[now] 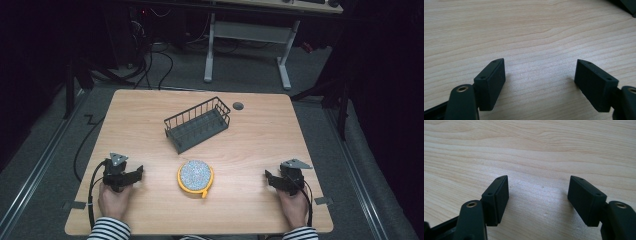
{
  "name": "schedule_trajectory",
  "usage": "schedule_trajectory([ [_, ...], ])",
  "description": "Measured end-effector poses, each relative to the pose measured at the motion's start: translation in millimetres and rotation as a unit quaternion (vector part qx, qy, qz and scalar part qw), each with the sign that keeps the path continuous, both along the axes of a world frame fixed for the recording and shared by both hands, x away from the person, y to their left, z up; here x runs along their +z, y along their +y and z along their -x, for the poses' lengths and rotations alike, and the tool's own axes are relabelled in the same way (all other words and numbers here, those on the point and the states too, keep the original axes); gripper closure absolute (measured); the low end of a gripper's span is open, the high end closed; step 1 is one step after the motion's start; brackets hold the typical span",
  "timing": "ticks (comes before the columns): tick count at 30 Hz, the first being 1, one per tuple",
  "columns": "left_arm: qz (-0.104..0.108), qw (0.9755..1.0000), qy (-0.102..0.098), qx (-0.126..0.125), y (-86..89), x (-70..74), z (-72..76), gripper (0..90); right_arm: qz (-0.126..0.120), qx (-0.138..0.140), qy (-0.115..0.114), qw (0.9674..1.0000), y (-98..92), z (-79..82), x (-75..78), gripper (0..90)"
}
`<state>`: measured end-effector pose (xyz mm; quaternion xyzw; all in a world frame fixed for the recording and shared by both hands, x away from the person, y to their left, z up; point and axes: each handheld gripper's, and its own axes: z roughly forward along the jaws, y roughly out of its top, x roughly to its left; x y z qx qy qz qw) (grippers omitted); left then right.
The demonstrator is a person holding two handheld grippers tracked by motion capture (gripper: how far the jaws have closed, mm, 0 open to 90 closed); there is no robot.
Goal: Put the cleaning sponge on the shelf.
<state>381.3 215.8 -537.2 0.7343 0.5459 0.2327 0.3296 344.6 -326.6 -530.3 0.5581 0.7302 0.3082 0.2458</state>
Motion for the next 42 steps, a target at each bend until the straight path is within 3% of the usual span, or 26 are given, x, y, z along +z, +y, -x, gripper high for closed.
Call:
schedule_trajectory([
  [14, -0.001, 1.0000, -0.002, -0.007, -2.9, 0.2, 3.9, 26.5, 0.000, 0.002, 0.000, 1.0000, 0.0, -0.1, 0.0, 32.9],
  [20, 0.008, 0.9999, 0.011, -0.005, -1.8, 4.4, 1.3, 35.4, 0.001, 0.004, 0.000, 1.0000, 0.1, 0.5, 0.0, 32.9],
  [27, 0.034, 0.9992, 0.004, -0.022, -1.6, 24.2, -6.2, 36.5, 0.001, 0.004, 0.000, 1.0000, 0.1, 0.6, 0.0, 33.0],
  [34, 0.026, 0.9991, 0.001, -0.035, -8.3, 41.8, -16.6, 36.1, 0.001, 0.004, 0.000, 1.0000, 0.0, 0.6, 0.0, 33.0],
  [39, 0.052, 0.9975, 0.002, -0.047, -13.7, 52.9, -24.5, 36.3, 0.001, 0.004, 0.000, 1.0000, 0.0, 0.6, 0.0, 33.0],
  [42, 0.054, 0.9969, 0.006, -0.057, -18.5, 61.4, -31.6, 36.6, 0.001, 0.004, 0.000, 1.0000, 0.1, 0.6, 0.0, 33.0],
])
